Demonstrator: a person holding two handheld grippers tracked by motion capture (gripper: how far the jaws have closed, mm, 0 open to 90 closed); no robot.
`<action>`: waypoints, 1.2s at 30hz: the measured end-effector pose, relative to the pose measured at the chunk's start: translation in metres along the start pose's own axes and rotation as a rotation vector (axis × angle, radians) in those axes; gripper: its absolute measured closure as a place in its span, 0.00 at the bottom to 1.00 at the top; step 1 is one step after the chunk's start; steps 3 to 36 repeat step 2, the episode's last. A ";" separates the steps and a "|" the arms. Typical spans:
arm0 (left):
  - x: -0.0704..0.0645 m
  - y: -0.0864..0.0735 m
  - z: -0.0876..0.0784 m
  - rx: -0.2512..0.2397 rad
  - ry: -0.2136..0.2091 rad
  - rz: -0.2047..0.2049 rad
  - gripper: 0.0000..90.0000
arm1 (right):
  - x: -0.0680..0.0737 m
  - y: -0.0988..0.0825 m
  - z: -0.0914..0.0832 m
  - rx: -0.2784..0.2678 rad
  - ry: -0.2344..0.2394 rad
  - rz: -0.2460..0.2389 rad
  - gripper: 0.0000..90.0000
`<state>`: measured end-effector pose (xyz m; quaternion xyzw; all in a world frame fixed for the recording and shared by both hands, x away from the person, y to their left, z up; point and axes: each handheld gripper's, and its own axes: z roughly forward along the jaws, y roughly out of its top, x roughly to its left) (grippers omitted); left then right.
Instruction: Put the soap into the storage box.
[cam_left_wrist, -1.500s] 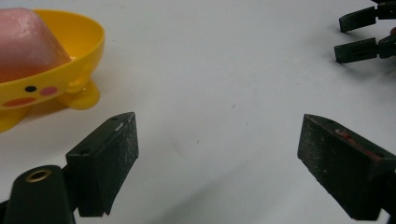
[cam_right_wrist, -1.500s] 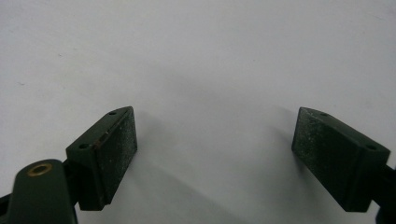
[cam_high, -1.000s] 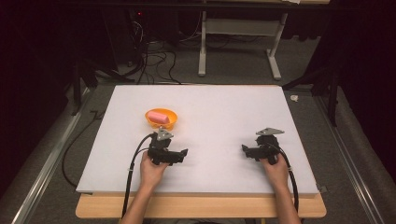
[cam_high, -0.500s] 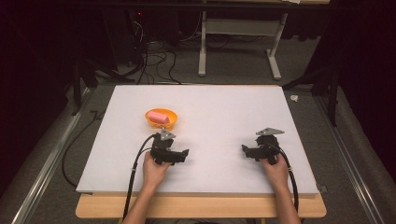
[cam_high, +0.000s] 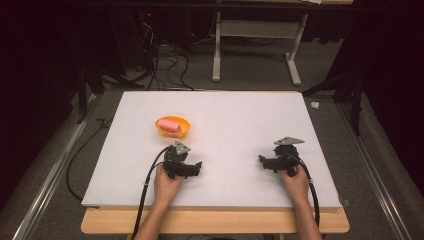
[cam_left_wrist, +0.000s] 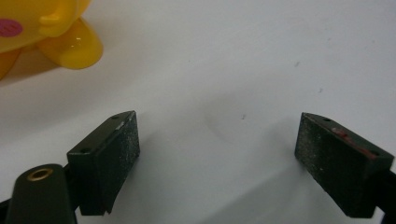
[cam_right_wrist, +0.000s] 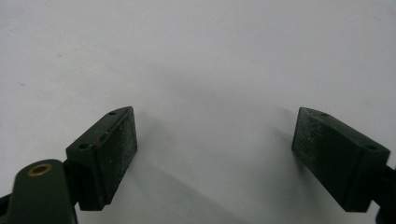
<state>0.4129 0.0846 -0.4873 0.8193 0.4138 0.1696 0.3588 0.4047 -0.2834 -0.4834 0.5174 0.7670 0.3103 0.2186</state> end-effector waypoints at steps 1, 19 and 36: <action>0.000 0.000 0.000 0.000 -0.001 0.000 0.16 | 0.000 0.000 0.000 0.000 0.001 0.000 0.16; 0.000 0.000 0.000 -0.001 -0.001 -0.001 0.16 | 0.000 0.000 0.000 0.000 0.000 0.000 0.16; 0.000 0.000 0.000 -0.001 -0.001 -0.001 0.16 | 0.000 0.000 0.000 0.000 0.000 0.000 0.16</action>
